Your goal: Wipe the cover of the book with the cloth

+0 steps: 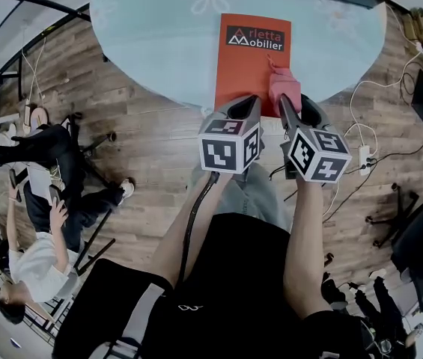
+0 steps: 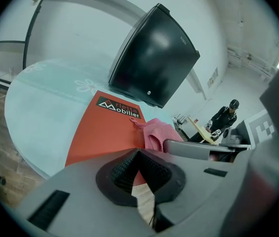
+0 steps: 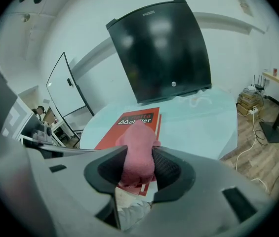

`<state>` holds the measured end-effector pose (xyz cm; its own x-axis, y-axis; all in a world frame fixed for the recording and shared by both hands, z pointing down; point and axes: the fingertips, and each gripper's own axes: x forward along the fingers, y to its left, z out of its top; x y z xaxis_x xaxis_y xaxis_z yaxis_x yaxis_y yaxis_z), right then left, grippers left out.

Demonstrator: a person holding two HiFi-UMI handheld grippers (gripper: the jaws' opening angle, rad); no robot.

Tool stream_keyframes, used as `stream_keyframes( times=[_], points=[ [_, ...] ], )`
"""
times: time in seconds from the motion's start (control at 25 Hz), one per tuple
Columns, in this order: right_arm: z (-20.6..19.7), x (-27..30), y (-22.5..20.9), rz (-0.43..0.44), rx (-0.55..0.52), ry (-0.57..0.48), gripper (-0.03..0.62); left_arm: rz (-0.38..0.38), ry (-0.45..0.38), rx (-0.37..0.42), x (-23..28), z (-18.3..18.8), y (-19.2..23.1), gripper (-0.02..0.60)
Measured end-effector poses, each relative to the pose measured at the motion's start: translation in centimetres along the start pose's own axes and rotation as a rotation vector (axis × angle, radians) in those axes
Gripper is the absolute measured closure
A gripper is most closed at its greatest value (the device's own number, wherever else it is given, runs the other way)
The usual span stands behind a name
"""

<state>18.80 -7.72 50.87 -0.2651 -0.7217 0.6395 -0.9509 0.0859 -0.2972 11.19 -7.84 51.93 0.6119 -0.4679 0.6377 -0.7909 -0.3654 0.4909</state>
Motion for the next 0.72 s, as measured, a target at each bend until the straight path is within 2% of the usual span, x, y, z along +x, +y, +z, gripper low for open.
stream_keyframes(
  times=[0.12,0.28,0.52,0.72],
  points=[
    [0.5,-0.2,0.7,0.015,-0.005,-0.009,0.439,0.008,-0.015,-0.008,-0.5,0.2,0.2,0.568],
    [1.4,0.3,3.9,0.093,-0.031,-0.017,0.439,0.039,-0.052,-0.029,-2.1,0.8,1.1,0.569],
    [0.8,2.8,9.8,0.216,-0.101,0.019,0.439,0.14,-0.108,-0.109,-5.3,0.7,6.3,0.568],
    [-1.4,4.1,13.4,0.272,-0.141,0.064,0.439,0.203,-0.128,-0.155,-7.7,-0.3,9.6,0.568]
  ],
)
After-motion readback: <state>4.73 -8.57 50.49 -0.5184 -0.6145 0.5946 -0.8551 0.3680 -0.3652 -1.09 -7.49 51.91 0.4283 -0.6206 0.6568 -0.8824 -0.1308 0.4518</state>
